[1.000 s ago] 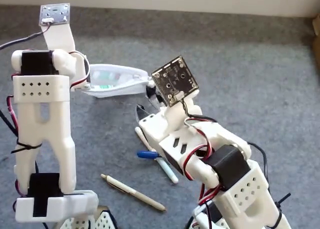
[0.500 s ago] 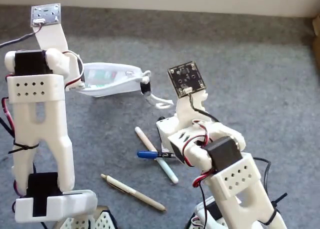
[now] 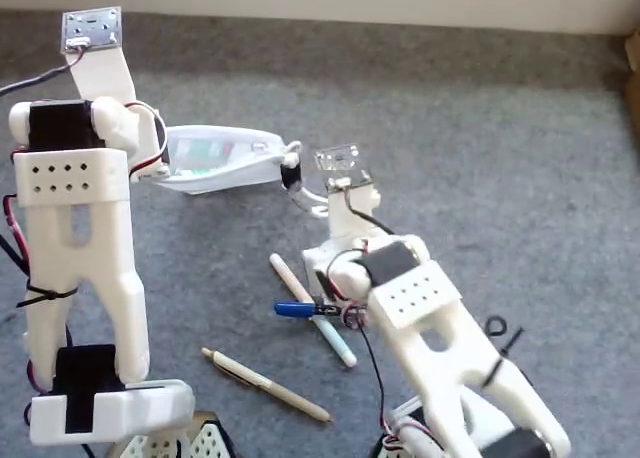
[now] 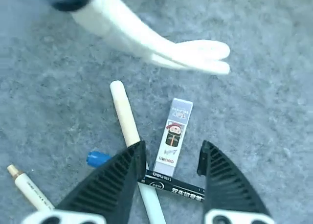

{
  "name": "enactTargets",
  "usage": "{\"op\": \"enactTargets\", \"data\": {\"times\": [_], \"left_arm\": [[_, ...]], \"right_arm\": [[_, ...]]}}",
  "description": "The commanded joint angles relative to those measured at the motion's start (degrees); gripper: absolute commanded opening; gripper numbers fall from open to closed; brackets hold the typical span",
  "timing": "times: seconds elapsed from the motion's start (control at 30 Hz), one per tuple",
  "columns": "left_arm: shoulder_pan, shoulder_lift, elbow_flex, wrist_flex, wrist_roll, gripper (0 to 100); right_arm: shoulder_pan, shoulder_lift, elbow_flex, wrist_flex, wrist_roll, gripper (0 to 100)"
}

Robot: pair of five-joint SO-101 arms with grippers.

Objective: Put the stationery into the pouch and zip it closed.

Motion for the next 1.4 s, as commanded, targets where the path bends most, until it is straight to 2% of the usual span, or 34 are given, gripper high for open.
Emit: {"op": "enactTargets", "data": {"times": [0.0, 0.27, 0.8, 1.03, 1.2, 1.37], "left_arm": [[-1.5, -0.2, -1.4, 0.0, 0.4, 1], [-1.5, -0.1, -1.4, 0.0, 0.4, 1], [-1.5, -0.1, -1.3, 0.0, 0.4, 1], [-1.5, -0.1, -1.3, 0.0, 0.4, 1], [-1.5, -0.1, -1.3, 0.0, 0.4, 1], [-1.5, -0.1, -1.3, 0.0, 0.4, 1]], "right_arm": [[0.6, 6.6, -6.5, -1.6, -1.8, 17.0], [0.6, 19.2, -13.1, -1.7, -4.0, 17.0], [0.7, 30.7, -15.5, -6.5, -3.7, 15.6], [0.8, 30.6, -15.5, -6.5, -3.5, 4.0], [0.8, 29.3, -15.4, -6.2, -3.5, 0.5], [0.9, 20.1, -13.8, -5.9, -3.5, 0.5]]}}
